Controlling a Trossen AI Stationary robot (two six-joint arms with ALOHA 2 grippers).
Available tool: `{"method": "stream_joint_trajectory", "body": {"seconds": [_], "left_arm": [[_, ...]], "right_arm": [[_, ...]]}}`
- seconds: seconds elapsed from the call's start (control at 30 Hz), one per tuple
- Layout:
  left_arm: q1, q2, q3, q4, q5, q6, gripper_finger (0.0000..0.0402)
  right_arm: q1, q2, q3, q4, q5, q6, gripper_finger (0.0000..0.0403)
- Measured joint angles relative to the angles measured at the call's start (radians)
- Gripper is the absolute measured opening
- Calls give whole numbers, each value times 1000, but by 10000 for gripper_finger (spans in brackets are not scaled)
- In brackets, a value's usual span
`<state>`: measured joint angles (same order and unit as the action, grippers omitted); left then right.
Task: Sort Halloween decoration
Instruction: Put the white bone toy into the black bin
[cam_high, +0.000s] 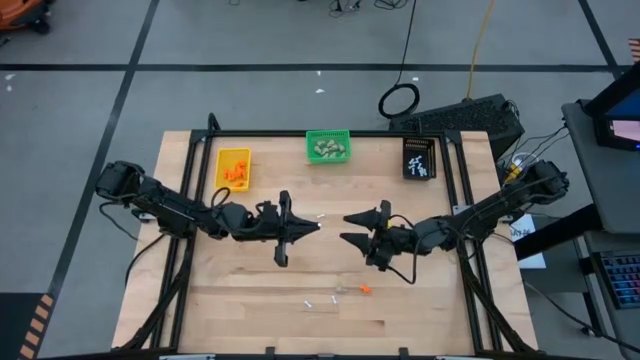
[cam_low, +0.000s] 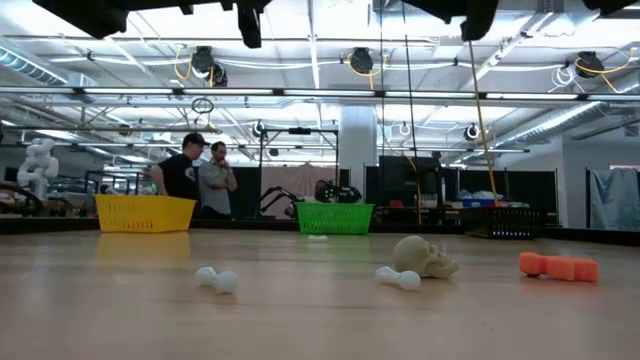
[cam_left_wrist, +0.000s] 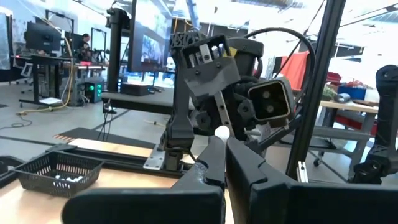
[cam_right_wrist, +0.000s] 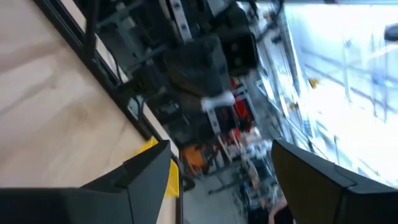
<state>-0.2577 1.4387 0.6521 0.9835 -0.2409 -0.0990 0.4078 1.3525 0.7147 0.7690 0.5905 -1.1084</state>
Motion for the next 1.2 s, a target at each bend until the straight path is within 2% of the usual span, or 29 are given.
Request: {"method": "stream_joint_trajectory", "body": {"seconds": [0.13,0.5,0.83,0.93,1.2], "left_arm": [[0,0,0,4,0,0,0],[1,0,0,4,0,0,0],[0,0,0,2,9,-1,0],[0,0,0,2,23,-10,0],[0,0,1,0,28,-27,0]], "right_arm": [[-30,41,49,-18,-70,-15,267],[-58,199,203,-18,-70,-95,267],[-64,205,221,-18,-74,-116,240],[-76,205,221,-27,-121,-111,230],[-92,205,221,-40,-155,-108,208]]}}
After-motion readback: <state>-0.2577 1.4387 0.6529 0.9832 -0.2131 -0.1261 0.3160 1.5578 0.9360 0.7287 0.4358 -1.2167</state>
